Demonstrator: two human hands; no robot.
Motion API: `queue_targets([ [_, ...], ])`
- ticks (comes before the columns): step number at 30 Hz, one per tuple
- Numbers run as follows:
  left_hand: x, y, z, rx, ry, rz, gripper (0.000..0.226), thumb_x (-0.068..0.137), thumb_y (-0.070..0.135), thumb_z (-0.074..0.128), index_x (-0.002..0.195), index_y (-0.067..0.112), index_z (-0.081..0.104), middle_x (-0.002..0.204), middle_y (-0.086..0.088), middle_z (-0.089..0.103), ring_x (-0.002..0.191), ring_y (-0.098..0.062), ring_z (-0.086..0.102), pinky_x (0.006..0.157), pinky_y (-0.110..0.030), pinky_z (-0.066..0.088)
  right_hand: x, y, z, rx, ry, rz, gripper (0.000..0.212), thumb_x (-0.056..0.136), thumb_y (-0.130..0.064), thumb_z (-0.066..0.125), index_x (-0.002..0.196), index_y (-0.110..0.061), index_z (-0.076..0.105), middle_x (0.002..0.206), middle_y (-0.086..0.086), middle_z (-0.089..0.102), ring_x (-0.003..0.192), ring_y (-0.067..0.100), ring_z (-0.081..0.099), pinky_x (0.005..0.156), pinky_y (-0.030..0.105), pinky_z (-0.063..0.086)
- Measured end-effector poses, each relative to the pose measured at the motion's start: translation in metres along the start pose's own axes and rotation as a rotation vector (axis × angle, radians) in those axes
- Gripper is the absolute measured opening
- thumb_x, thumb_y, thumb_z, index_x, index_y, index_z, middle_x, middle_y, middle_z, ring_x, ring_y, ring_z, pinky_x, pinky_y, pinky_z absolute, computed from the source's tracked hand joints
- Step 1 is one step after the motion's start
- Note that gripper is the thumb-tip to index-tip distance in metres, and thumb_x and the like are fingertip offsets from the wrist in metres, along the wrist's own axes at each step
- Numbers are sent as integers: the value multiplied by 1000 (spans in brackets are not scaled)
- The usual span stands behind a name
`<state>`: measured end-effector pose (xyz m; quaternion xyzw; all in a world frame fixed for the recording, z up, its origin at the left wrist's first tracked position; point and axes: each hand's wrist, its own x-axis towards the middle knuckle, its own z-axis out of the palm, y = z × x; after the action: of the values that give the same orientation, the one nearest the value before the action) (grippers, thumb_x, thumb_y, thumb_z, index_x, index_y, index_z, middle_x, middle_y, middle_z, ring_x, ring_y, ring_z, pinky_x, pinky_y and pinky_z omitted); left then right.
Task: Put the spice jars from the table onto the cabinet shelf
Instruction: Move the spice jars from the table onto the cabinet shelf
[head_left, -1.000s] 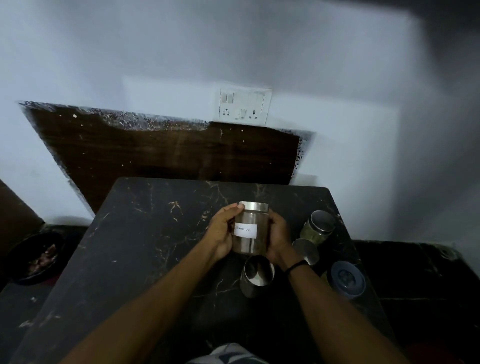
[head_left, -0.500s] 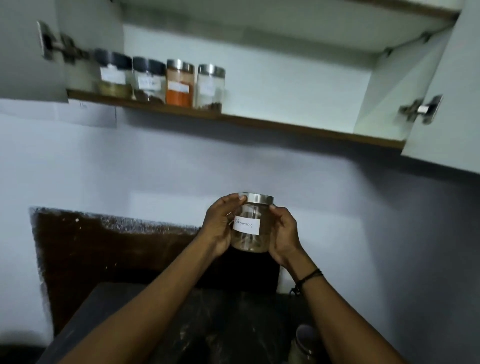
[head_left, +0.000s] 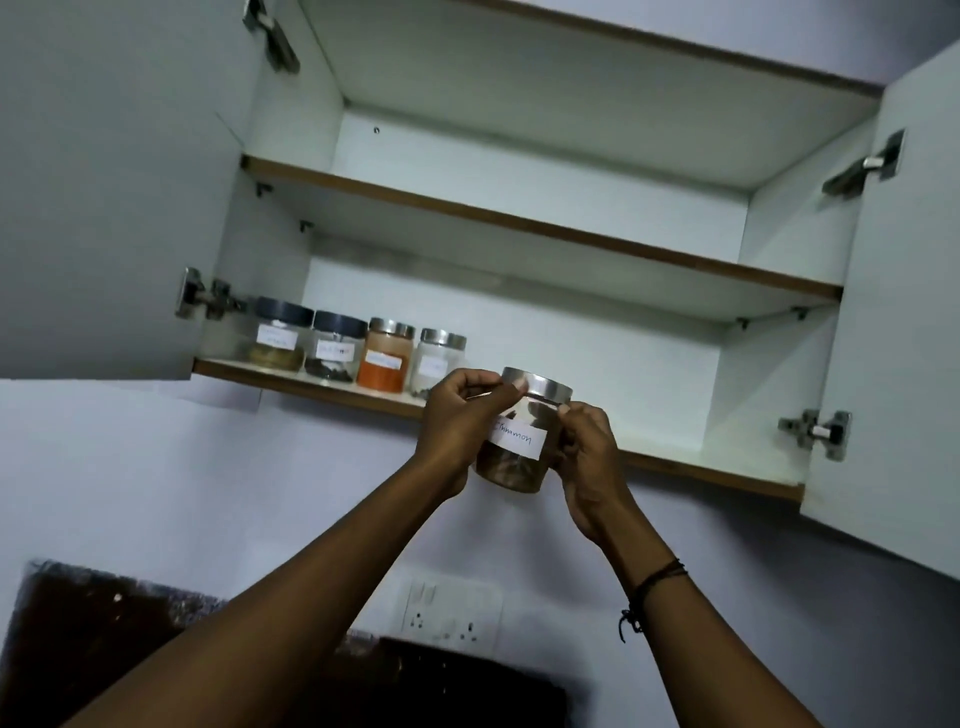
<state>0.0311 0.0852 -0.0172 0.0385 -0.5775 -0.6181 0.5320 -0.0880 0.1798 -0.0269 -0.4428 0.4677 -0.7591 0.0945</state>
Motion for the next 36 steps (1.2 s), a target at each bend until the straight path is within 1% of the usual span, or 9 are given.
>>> queue_targets([
  [3, 27, 12, 6, 38, 28, 67, 34, 76, 34, 81, 98, 12, 68, 102, -8, 75, 93, -23, 71, 81, -40, 58, 26, -9, 15, -14, 42, -70, 7, 98, -23, 52, 100, -17, 54, 97, 4, 67, 84, 18, 65, 61, 30, 51],
  [6, 53, 10, 5, 119, 29, 115, 12, 90, 21, 67, 100, 15, 69, 103, -5, 74, 97, -21, 68, 85, -37, 57, 49, -9, 24, -106, 129, -141, 15, 100, -27, 50, 106, -17, 59, 98, 2, 68, 81, 12, 65, 64, 26, 52],
  [13, 102, -7, 2, 304, 18, 141, 48, 87, 0, 54, 130, 17, 65, 126, -2, 66, 109, -18, 64, 97, -41, 54, 107, 8, 39, -524, 196, -214, 30, 101, -23, 38, 93, -10, 64, 96, 9, 69, 87, 27, 61, 79, 45, 51],
  [16, 123, -16, -1, 403, 0, 132, 52, 84, -6, 49, 128, 18, 66, 126, -4, 65, 109, -20, 64, 97, -41, 54, 135, 20, 45, -618, 209, -183, 25, 99, -19, 40, 105, -8, 61, 108, 11, 66, 94, 27, 60, 79, 37, 48],
  [23, 157, -41, -11, 576, -46, 106, 47, 86, -5, 49, 125, 15, 64, 121, -7, 69, 108, -21, 64, 93, -35, 53, 174, 46, 52, -678, 35, -63, 29, 92, -7, 42, 118, -5, 56, 119, 11, 62, 108, 28, 59, 94, 44, 50],
  [28, 165, -56, -13, 708, -72, 170, 45, 82, -5, 52, 124, 9, 63, 112, -2, 63, 101, -23, 63, 82, -29, 52, 185, 60, 50, -670, -18, -19, 13, 84, -1, 50, 90, -11, 53, 101, 12, 63, 91, 28, 61, 71, 36, 54],
  [30, 166, -60, -14, 749, -69, 193, 38, 83, -2, 54, 118, 8, 65, 107, -4, 65, 101, -27, 65, 80, -30, 53, 189, 63, 49, -709, -57, -3, 19, 84, 0, 50, 102, -4, 55, 110, 17, 63, 99, 32, 62, 84, 47, 55],
  [33, 165, -65, -15, 756, -17, 171, 40, 86, 3, 56, 125, 7, 63, 128, -14, 64, 117, -30, 60, 97, -37, 50, 187, 65, 48, -729, -64, 37, 31, 83, 3, 46, 112, 0, 57, 115, 20, 63, 103, 36, 63, 90, 52, 53],
  [36, 155, -62, -12, 783, 33, 205, 29, 89, 9, 59, 116, 8, 68, 130, -15, 65, 118, -28, 61, 90, -27, 44, 175, 60, 48, -788, -36, 27, 23, 85, -7, 52, 107, -4, 58, 110, 14, 64, 99, 31, 62, 78, 39, 52],
])
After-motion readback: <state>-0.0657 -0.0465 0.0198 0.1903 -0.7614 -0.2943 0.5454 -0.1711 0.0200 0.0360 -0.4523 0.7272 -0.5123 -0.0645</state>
